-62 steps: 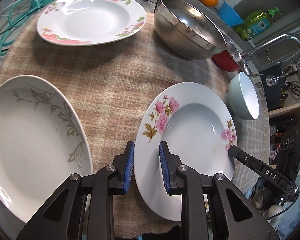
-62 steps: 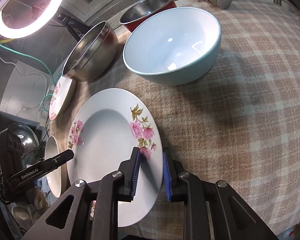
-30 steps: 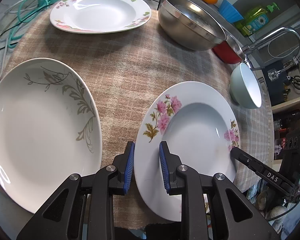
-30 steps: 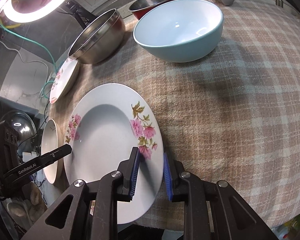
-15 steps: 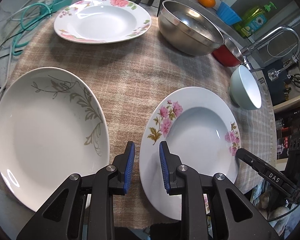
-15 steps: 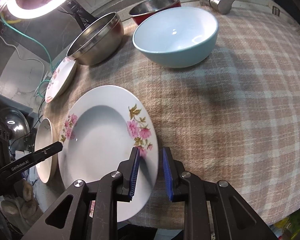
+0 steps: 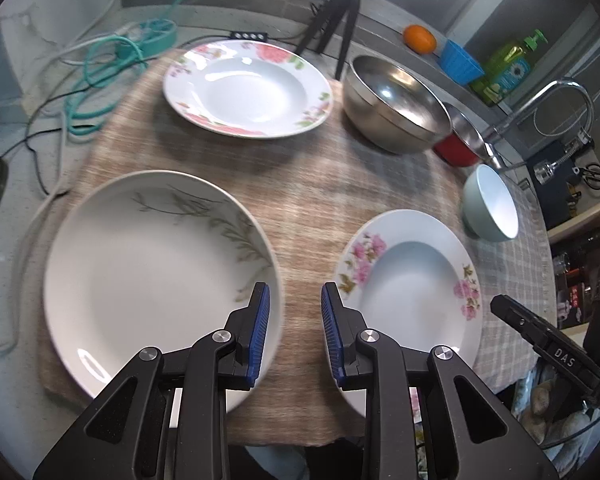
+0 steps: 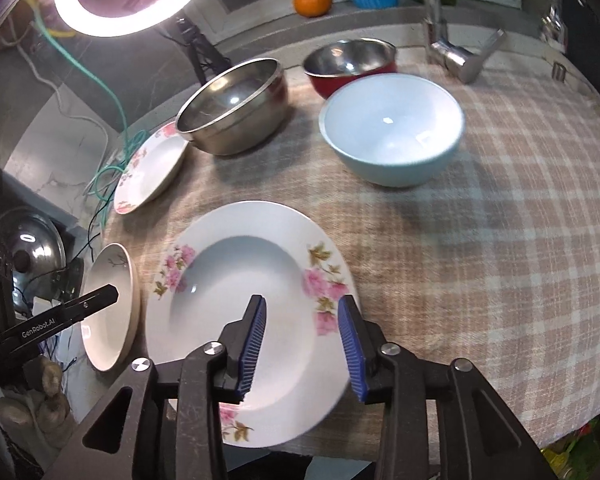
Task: Organize plates and bowls
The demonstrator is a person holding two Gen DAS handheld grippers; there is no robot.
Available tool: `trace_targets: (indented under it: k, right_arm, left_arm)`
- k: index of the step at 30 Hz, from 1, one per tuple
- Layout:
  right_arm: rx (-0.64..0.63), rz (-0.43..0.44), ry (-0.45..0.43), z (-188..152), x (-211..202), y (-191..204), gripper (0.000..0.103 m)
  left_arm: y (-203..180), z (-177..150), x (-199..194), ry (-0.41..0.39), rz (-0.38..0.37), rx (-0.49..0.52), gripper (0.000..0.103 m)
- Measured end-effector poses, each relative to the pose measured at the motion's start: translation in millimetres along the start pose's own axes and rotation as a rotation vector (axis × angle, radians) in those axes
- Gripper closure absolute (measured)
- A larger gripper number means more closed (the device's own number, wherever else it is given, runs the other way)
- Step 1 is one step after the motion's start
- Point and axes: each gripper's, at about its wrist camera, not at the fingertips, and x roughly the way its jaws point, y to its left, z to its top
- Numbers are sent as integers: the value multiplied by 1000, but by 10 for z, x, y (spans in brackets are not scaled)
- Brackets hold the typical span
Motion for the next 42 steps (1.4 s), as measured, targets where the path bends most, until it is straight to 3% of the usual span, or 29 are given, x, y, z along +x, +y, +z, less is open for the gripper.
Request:
trace_targets:
  k: [10,13,23,32,42]
  right_arm:
    - [-136,49,-4,26,149,656,64]
    - [-168,73,18,22,254,852,63]
    - [-251,114,65,56,503,1314,63]
    - [-258,131,107,115,703,1506,63]
    - [-236,137,155,168,894,1546,63]
  left_arm:
    - [385,-57,-229,-77,118,-35,77]
    - [502,-94,-286,-92,137,-52,71]
    - [849,-176,-398,-112,184,-119,71]
    - [1058,-188,-400,-110,185,-165,71]
    - [1325,-231,-298,-59,94,-268,70]
